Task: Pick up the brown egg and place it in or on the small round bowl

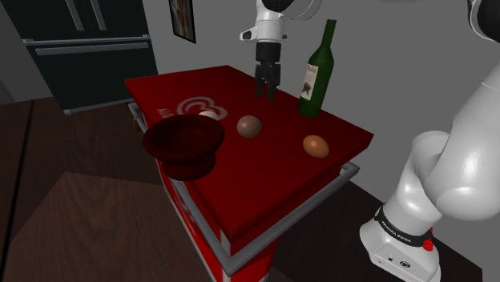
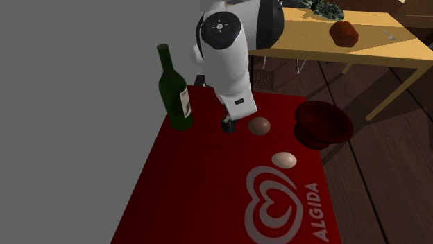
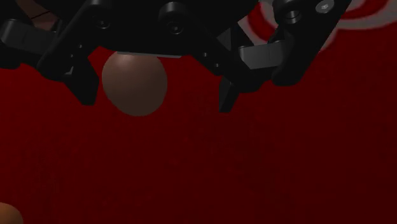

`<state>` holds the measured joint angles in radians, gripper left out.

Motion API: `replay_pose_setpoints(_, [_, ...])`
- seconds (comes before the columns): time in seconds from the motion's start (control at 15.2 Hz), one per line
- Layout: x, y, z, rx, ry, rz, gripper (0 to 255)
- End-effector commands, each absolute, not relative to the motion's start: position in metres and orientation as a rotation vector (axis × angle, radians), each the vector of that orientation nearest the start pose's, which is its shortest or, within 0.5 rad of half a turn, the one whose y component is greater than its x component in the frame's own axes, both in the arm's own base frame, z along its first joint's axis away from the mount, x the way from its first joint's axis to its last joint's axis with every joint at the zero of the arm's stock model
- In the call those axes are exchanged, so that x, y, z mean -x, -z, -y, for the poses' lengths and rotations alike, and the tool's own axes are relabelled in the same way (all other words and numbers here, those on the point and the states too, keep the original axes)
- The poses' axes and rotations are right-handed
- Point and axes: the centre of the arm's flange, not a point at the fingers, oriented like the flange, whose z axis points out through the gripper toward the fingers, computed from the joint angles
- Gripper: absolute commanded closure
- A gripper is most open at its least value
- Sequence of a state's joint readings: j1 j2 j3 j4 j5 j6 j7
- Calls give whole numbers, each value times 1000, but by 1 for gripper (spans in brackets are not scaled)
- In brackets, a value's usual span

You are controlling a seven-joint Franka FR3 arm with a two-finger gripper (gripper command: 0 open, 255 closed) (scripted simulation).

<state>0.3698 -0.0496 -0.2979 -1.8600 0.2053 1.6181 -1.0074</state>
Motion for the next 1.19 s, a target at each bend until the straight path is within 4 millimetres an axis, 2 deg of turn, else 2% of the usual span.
replay_pose_setpoints(0.0, [-534,-509,-83,2334,-154,1587,0])
replay_pose_setpoints(0.2, [-542,-488,-122,2126,-221,1787,0])
replay_pose_setpoints(0.26, [-542,-484,-129,2086,-233,1821,0])
replay_pose_setpoints(0.73, [-529,-450,-135,2086,-233,1821,0])
replay_pose_setpoints(1.12, [-528,-448,-136,2086,-233,1821,0])
